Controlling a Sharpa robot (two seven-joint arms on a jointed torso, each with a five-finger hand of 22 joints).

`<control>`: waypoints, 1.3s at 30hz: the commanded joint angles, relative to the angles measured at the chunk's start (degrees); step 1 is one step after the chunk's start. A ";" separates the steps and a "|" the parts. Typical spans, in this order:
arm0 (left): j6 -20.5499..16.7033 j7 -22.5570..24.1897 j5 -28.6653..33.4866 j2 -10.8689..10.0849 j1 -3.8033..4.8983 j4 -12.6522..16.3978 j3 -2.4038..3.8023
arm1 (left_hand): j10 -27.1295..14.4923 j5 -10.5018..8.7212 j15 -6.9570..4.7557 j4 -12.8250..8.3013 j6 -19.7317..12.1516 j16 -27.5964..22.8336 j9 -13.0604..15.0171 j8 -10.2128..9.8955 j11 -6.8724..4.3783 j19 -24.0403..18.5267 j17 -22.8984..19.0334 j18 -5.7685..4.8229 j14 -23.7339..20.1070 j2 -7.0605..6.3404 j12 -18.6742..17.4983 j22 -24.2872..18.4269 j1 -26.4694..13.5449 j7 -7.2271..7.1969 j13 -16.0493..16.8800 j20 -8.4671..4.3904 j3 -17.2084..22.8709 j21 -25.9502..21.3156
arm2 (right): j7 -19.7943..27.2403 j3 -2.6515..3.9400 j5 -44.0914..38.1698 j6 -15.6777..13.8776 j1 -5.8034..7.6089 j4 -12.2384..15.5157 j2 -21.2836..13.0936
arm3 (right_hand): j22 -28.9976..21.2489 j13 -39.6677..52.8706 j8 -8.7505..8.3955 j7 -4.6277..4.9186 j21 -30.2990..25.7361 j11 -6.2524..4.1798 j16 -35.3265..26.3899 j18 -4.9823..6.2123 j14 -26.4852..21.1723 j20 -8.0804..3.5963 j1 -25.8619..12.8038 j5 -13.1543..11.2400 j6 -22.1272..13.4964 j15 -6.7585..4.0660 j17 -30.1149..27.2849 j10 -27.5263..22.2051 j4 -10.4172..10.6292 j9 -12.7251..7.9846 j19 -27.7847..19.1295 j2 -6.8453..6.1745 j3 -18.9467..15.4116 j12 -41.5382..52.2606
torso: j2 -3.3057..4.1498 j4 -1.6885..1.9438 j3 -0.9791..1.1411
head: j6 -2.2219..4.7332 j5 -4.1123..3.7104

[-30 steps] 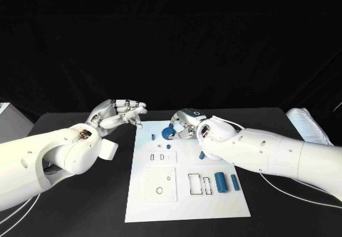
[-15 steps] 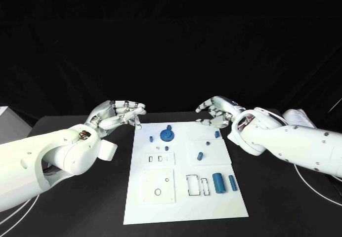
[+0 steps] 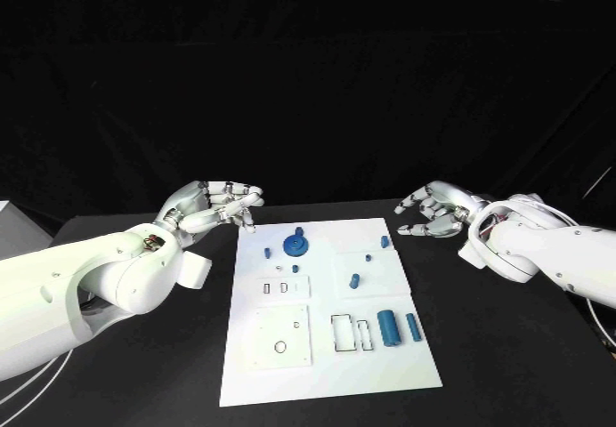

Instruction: Assemble the parts on the task board

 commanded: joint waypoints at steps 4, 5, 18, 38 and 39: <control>1.40 0.77 -0.09 0.25 0.00 -0.14 -0.01 | -0.24 -0.23 0.14 -0.03 -0.09 -0.21 0.07 -0.26 0.20 -0.29 -0.08 0.27 -0.15 0.35 -0.10 0.08 0.20 0.16 0.09 0.01 0.07 0.29 | 0.82 -0.20 -4.67 1.04 -1.81 -2.47 0.88 | 12.21 14.53 0.09 -0.18 -0.28 -0.38 0.24 -0.28 6.09 -0.26 0.29 -0.23 0.27 -0.49 15.09 5.35 -0.46 -0.11 4.22 -0.39 0.05 -0.17 | 0.01 0.03 0.18 | -0.18 -0.04; 1.41 0.78 -0.09 0.26 0.00 -0.16 -0.02 | -0.24 -0.23 0.14 -0.03 -0.09 -0.21 0.07 -0.26 0.20 -0.29 -0.08 0.27 -0.15 0.35 -0.10 0.08 0.20 0.16 0.09 0.01 0.07 0.29 | 0.61 -0.21 -4.92 0.59 -2.03 -2.88 1.13 | 12.18 14.56 0.09 -0.18 -0.31 -0.38 0.24 -0.28 6.09 -0.26 0.30 -0.23 0.27 -0.49 15.09 5.38 -0.46 -0.11 4.21 -0.39 0.06 -0.13 | 0.02 0.03 0.21 | -0.18 -0.01; 1.52 0.81 -0.09 0.20 -0.01 -0.20 -0.04 | -0.24 -0.23 0.14 -0.03 -0.09 -0.21 0.07 -0.26 0.20 -0.29 -0.08 0.27 -0.15 0.35 -0.10 0.08 0.20 0.16 0.09 0.01 0.07 0.29 | -2.00 -0.28 -5.68 -2.56 -4.31 -8.15 5.82 | 12.23 14.73 0.07 -0.03 -0.27 -0.29 0.24 -0.29 6.09 -0.25 -0.03 -0.23 0.27 -0.43 15.09 5.54 -0.27 -0.18 4.24 -0.06 0.28 0.09 | 0.05 0.11 0.06 | -0.68 0.05; 1.45 0.76 -0.09 -0.03 -0.01 -0.10 -0.04 | -0.24 -0.23 0.14 -0.03 -0.09 -0.21 0.07 -0.26 0.20 -0.29 -0.08 0.27 -0.15 0.35 -0.10 0.08 0.20 0.16 0.09 0.01 0.07 0.29 | -1.95 -0.28 -5.50 -1.89 -5.38 -9.41 8.15 | 12.62 15.10 1.04 -0.55 0.16 -0.67 0.24 -0.42 6.09 -0.49 -0.17 -0.48 2.61 -0.80 15.09 5.88 -0.73 -0.26 4.51 0.87 2.75 0.59 | -0.07 0.04 0.05 | -0.91 0.32; 1.45 0.75 -0.09 -0.04 -0.01 -0.11 -0.04 | -0.24 -0.23 0.14 -0.03 -0.09 -0.21 0.07 -0.26 0.20 -0.29 -0.08 0.27 -0.15 0.35 -0.10 0.08 0.20 0.16 0.09 0.01 0.07 0.29 | -1.91 -0.28 -5.50 -1.87 -5.39 -9.41 8.21 | 12.65 15.10 1.08 -0.60 0.18 -0.72 0.24 -0.42 6.09 -0.55 -0.18 -0.61 2.78 -0.87 15.09 5.88 -0.80 -0.28 4.52 0.90 3.00 0.59 | -0.07 0.04 0.05 | -0.92 0.31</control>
